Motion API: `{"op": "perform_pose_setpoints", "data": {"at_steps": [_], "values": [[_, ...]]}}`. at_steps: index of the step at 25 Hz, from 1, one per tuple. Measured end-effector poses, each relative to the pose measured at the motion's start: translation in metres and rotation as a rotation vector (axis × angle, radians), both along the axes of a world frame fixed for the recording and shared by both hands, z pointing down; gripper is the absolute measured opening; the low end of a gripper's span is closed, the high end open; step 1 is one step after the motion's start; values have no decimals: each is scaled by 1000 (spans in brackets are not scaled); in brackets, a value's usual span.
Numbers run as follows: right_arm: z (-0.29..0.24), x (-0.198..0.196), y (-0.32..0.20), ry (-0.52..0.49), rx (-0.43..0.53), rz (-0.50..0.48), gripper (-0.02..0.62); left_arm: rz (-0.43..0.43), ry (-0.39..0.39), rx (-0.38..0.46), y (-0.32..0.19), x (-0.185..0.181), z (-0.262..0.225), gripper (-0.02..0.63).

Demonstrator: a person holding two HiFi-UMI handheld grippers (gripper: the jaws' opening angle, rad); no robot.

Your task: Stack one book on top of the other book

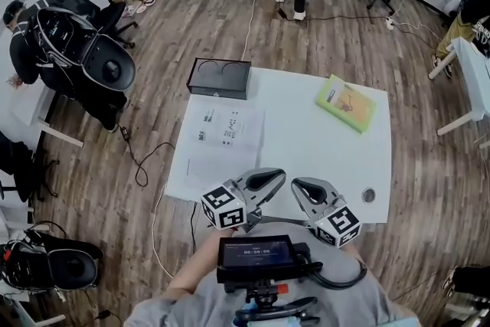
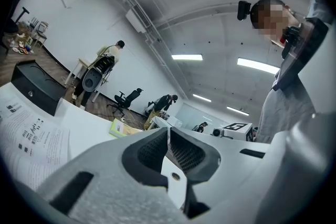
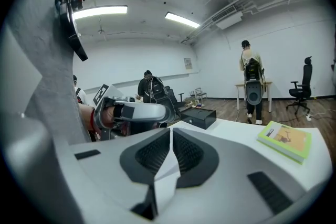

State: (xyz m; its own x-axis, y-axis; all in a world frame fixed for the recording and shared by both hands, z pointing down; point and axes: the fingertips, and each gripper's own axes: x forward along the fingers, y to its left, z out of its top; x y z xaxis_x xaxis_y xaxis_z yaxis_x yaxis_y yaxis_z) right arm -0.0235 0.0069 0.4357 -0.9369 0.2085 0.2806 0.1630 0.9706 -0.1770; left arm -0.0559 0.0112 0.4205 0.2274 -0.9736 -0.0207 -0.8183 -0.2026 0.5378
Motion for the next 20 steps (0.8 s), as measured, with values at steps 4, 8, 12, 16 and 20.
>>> {"op": "perform_pose_setpoints", "data": {"at_steps": [4,8,12,16,20], "values": [[3,-1,-10,7,-9,0,31,-28,1,-3,0,-3,-1,28],[-3,1,-22,3,-4,-6,31,-50,15,-7,-8,-2,1,28],[4,4,-34,21,-1,0,31,-46,20,4,-20,0,2,28],[5,-1,-38,17,6,-1,31,-52,25,5,-22,-6,7,28],[6,1,-42,26,5,16,31,-40,28,8,-27,-6,7,28]]}}
